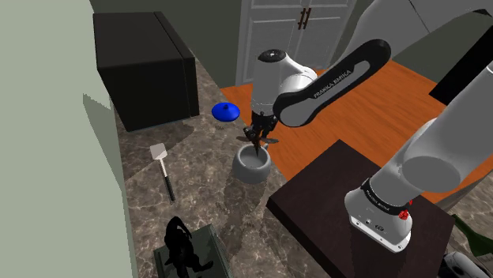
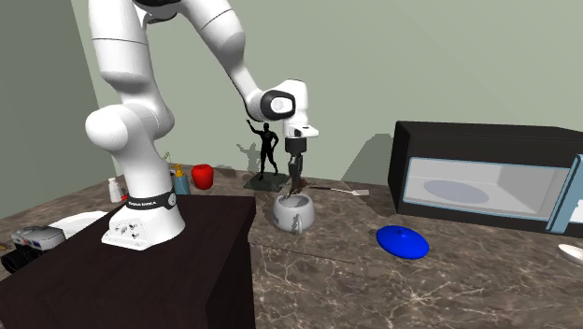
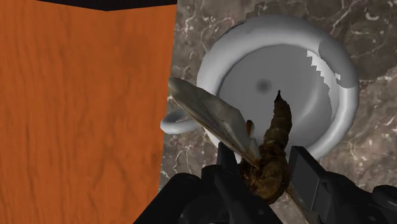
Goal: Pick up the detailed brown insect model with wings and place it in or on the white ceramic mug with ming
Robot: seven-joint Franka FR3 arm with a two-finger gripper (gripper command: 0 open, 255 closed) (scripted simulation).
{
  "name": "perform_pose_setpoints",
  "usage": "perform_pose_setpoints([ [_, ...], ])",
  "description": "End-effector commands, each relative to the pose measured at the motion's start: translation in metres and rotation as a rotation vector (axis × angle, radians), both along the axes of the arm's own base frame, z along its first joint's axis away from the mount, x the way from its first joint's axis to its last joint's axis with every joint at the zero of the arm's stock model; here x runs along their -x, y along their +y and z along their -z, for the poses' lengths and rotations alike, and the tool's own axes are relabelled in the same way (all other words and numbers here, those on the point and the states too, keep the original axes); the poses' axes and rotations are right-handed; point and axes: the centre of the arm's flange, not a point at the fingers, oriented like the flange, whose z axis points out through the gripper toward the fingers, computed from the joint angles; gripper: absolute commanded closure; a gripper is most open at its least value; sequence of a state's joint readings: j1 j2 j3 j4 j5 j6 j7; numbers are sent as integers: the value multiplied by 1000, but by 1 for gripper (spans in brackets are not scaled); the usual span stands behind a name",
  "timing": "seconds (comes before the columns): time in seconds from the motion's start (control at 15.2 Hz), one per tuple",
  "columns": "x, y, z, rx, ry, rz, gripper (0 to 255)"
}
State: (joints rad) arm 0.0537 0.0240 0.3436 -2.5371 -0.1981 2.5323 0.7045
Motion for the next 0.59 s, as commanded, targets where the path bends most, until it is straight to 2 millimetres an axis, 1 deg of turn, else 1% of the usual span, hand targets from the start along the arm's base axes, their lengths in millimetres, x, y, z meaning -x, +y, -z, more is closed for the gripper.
perform_pose_setpoints([
  [0.0, 2, -3, 10, 0, 0, 0, 255],
  [0.53, 2, -3, 52, 0, 0, 0, 255],
])
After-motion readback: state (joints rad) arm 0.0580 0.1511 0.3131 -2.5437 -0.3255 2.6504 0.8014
